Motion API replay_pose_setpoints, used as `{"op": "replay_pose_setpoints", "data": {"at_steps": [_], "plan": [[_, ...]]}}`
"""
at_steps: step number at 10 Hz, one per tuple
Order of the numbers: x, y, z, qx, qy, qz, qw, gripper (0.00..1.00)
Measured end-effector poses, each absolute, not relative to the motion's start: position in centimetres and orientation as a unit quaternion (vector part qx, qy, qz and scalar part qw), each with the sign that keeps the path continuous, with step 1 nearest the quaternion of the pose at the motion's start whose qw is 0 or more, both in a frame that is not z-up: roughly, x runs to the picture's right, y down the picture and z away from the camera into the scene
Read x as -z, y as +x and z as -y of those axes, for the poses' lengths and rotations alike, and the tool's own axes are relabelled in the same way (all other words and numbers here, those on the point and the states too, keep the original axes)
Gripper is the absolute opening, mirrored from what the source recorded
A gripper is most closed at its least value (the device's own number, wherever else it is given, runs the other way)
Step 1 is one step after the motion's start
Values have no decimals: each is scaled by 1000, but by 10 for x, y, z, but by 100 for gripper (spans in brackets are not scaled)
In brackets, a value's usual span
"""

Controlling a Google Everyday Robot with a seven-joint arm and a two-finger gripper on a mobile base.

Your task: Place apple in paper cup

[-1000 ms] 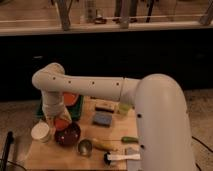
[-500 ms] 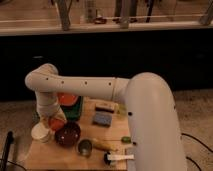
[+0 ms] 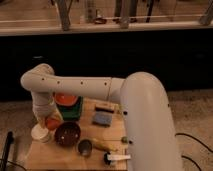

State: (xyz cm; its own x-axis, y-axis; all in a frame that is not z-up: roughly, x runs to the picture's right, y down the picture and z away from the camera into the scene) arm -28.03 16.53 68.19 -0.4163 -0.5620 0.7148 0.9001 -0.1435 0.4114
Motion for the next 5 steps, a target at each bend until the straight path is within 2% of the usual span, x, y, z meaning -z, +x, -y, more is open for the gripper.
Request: {"op": "replay_pose_setpoints", "data": {"at_steps": [5], "plan": [[-683,-296,-164,737,-191,433,483,1]]}}
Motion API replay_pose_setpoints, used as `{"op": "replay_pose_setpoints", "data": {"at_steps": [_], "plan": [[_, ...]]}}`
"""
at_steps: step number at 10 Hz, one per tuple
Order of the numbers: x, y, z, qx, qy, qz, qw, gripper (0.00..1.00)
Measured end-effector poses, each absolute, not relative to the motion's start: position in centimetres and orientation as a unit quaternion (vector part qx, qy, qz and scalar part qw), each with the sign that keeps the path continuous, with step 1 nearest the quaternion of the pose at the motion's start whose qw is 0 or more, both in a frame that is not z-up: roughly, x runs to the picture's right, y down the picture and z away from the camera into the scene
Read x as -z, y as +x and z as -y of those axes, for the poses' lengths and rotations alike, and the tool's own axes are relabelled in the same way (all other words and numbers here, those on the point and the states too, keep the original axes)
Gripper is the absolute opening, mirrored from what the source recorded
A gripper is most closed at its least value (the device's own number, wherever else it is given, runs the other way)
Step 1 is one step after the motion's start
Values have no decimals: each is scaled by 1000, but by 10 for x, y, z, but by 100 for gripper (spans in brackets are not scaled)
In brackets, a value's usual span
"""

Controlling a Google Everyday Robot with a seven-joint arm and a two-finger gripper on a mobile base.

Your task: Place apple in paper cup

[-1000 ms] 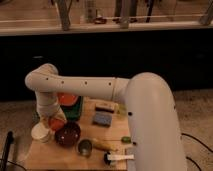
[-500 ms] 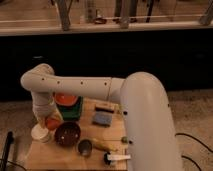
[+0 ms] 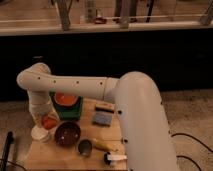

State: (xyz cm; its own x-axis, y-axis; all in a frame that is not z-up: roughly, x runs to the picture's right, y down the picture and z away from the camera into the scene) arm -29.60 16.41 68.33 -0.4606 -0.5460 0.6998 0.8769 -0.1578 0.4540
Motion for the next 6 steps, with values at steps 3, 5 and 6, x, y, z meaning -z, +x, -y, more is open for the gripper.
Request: {"op": "replay_pose_setpoints", "data": {"at_steps": [3,5,6], "plan": [[-682,-303,-165,740,-183,442,473,1],[-681,-307,-167,741,-176,451,466,1],[-681,-310,-168,741,-174,453,463,1]]}}
